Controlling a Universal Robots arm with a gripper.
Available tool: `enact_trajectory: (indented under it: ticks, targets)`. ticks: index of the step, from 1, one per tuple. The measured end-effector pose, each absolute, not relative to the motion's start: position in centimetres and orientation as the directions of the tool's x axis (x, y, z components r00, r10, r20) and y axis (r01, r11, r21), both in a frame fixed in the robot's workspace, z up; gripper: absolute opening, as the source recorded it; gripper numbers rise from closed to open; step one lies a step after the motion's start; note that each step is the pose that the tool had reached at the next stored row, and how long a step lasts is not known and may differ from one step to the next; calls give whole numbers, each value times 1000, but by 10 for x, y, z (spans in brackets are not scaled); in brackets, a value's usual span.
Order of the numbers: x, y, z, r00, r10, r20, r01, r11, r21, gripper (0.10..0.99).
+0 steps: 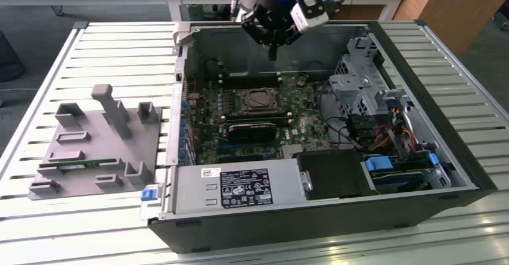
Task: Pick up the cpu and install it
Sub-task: 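Install the second cpu locking lever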
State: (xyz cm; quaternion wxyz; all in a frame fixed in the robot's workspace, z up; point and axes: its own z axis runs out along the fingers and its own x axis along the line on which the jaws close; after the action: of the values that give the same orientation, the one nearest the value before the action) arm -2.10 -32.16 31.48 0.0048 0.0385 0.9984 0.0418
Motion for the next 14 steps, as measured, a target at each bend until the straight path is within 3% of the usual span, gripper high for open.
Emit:
enact_trajectory:
  ticks: [14]
  targets:
    - [-21,-330,293,-997,77,1,77,992,104,106]
